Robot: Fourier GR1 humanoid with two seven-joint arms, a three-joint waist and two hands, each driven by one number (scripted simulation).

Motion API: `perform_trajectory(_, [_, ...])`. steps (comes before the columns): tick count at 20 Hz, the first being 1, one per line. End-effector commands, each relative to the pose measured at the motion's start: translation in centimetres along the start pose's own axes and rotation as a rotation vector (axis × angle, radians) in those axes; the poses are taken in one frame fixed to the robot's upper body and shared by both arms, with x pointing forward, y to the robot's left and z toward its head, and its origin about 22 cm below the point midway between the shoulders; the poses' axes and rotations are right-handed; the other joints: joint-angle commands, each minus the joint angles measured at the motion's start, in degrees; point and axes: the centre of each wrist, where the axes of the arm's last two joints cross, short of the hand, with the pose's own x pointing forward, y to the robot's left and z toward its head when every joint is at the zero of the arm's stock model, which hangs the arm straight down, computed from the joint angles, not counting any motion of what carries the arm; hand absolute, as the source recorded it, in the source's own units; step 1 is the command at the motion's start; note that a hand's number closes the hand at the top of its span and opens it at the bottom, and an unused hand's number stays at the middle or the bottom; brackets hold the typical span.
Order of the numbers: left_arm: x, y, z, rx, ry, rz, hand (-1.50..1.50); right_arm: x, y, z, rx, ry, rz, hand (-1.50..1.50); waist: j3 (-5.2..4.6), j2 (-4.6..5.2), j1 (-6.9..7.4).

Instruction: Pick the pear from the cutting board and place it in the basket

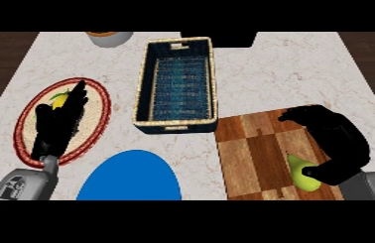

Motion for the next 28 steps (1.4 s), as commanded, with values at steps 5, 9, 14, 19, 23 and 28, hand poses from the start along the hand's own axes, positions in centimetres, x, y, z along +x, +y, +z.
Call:
perform_trajectory(5, [0.4, -0.7, -0.9, -0.019, 0.001, -0.028, 0.0, 12.6, -5.1, -0.9, 0.116, 0.329, 0.672, -1.5, -0.21, 0.02, 0.56])
perform_trajectory(9, [-0.3, -1.5, -0.8, -0.039, 0.001, -0.044, 0.0, 17.1, -5.6, -2.2, 0.353, 0.533, 0.79, -1.5, -0.18, 0.36, 2.28])
perform_trajectory(14, [0.7, -1.9, -1.8, -0.022, -0.008, -0.024, 0.0, 18.4, -6.4, -1.9, 0.585, 0.669, 0.695, -1.5, -0.03, 0.37, 2.13])
perform_trajectory(19, [0.9, -1.8, -1.4, -0.062, -0.004, -0.022, 0.0, 18.2, -7.4, -2.5, 0.598, 0.691, 0.666, -1.5, 0.02, 0.31, 3.24])
perform_trajectory(23, [0.7, -1.0, -2.0, -0.044, 0.004, -0.044, 0.0, 16.4, -7.6, -1.5, 0.592, 0.701, 0.665, -1.5, 0.03, 0.25, 2.29])
perform_trajectory(28, [1.9, -2.7, -1.5, -0.05, -0.006, -0.039, 0.0, 16.2, -8.6, -1.1, 0.524, 0.684, 0.694, -1.5, 0.01, 0.0, 2.19])
